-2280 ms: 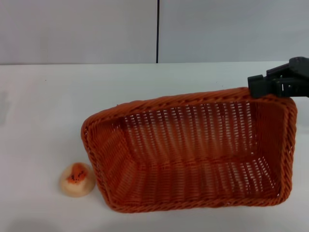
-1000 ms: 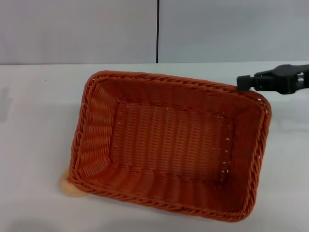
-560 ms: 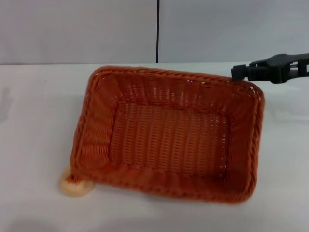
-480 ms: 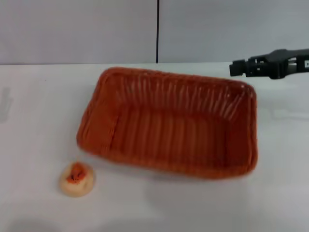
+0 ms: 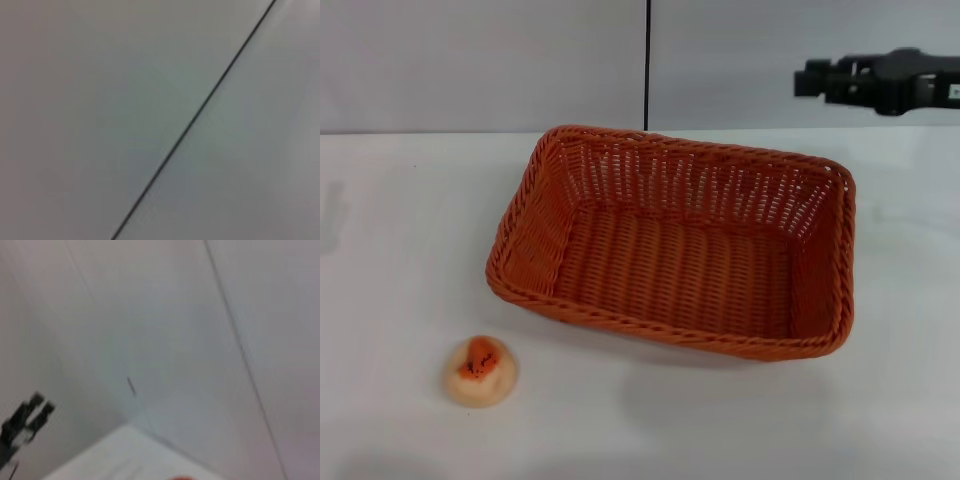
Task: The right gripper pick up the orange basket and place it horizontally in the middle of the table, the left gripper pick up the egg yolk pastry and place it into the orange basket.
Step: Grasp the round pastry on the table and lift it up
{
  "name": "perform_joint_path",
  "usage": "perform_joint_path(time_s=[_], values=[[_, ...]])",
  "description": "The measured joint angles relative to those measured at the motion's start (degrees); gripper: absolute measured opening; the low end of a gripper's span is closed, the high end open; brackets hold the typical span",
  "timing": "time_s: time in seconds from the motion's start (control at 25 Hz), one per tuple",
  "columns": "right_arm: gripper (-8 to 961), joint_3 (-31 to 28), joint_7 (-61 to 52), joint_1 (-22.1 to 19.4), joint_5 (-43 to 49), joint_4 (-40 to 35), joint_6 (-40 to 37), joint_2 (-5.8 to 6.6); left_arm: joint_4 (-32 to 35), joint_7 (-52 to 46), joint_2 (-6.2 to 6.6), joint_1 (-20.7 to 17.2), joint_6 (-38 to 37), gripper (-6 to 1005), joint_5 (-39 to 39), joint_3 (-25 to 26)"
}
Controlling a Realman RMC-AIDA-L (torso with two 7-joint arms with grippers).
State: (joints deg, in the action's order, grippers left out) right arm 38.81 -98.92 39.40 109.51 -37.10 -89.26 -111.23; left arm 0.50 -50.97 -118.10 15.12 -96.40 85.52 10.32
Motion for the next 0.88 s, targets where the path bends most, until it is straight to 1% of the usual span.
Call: perform_joint_path(time_s=[0.04,0.08,0.12,0.16,0.2,0.24,0.28,0.32,0.36,0.4,0.44,0.48,0.52,0.56,0.6,0.64,0.68,0.72,0.76,0.88], values=[[367,-1.6,2.9,-2.4,-3.8,0.0,0.1,-0.71,0.1,-0.1,0.04,-0.1,-0.2,830,0.0,-0.4],[367,-1.6,2.9,-2.4,-3.8,0.0,0.1,-0.71,1.7,-0.9,0.12,-0.3,-1.3,830,0.0,-2.7],[367,-2.5,4.6,-3.6,-5.8,0.0,0.1,-1.11,3.0,-1.5,0.13,-0.3,-1.7,830,0.0,-4.1],[367,-4.9,9.2,-7.0,-11.0,0.2,0.1,-2.22,5.7,-3.5,0.14,-0.5,-2.6,830,0.0,-7.1],[367,-4.9,9.2,-7.0,-11.0,0.2,0.1,-2.22,5.7,-3.5,0.14,-0.5,-2.6,830,0.0,-7.1],[367,-6.3,13.0,-9.9,-15.4,0.7,0.1,-2.98,9.5,-6.2,0.23,-0.9,-3.7,830,0.0,-11.0],[367,-6.3,13.0,-9.9,-15.4,0.7,0.1,-2.98,9.5,-6.2,0.23,-0.9,-3.7,830,0.0,-11.0],[367,-7.3,15.0,-11.5,-17.8,1.2,0.2,-3.44,11.4,-7.4,0.33,-1.1,-4.4,830,0.0,-13.0],[367,-9.8,18.9,-14.1,-22.0,2.7,0.9,-4.33,14.4,-8.7,0.46,-1.7,-5.7,830,0.0,-16.6],[366,-11.5,20.7,-15.1,-23.8,3.9,1.5,-4.75,17.2,-9.4,0.67,-2.2,-6.8,830,0.2,-20.3],[366,-13.2,22.6,-15.9,-25.6,5.4,2.2,-5.05,17.2,-9.4,0.67,-2.2,-6.8,830,0.2,-20.3],[366,-15.2,24.5,-16.5,-27.2,7.1,2.7,-5.2,21.8,-10.2,1.15,-3.4,-8.2,830,1.1,-27.2],[366,-15.2,24.5,-16.5,-27.2,7.1,2.7,-5.2,21.8,-10.2,1.15,-3.4,-8.2,830,1.1,-27.2],[366,-18.8,27.5,-17.2,-29.0,10.3,3.4,-5.28,21.8,-10.2,1.15,-3.4,-8.2,830,1.1,-27.2],[366,-18.8,27.5,-17.2,-29.0,10.3,3.4,-5.28,21.8,-10.2,1.15,-3.4,-8.2,830,1.1,-27.2],[366,-21.7,28.9,-17.7,-29.5,12.7,3.7,-5.18,21.8,-10.2,1.15,-3.4,-8.2,830,1.1,-27.2],[366,-21.7,28.9,-17.7,-29.5,12.7,3.7,-5.18,21.8,-10.2,1.15,-3.4,-8.2,830,1.1,-27.2],[366,-22.8,29.1,-17.8,-29.5,13.3,4.1,-5.08,26.0,-10.3,2.02,-5.3,-8.8,830,6.6,-32.6],[366,-23.8,29.2,-18.1,-29.5,14.0,5.1,-5.02,26.5,-10.0,2.25,-6.5,-9.2,830,9.5,-32.8],[366,-24.6,29.3,-18.2,-29.7,14.1,6.4,-5.03,26.5,-10.0,2.25,-6.5,-9.2,830,9.5,-32.8]])
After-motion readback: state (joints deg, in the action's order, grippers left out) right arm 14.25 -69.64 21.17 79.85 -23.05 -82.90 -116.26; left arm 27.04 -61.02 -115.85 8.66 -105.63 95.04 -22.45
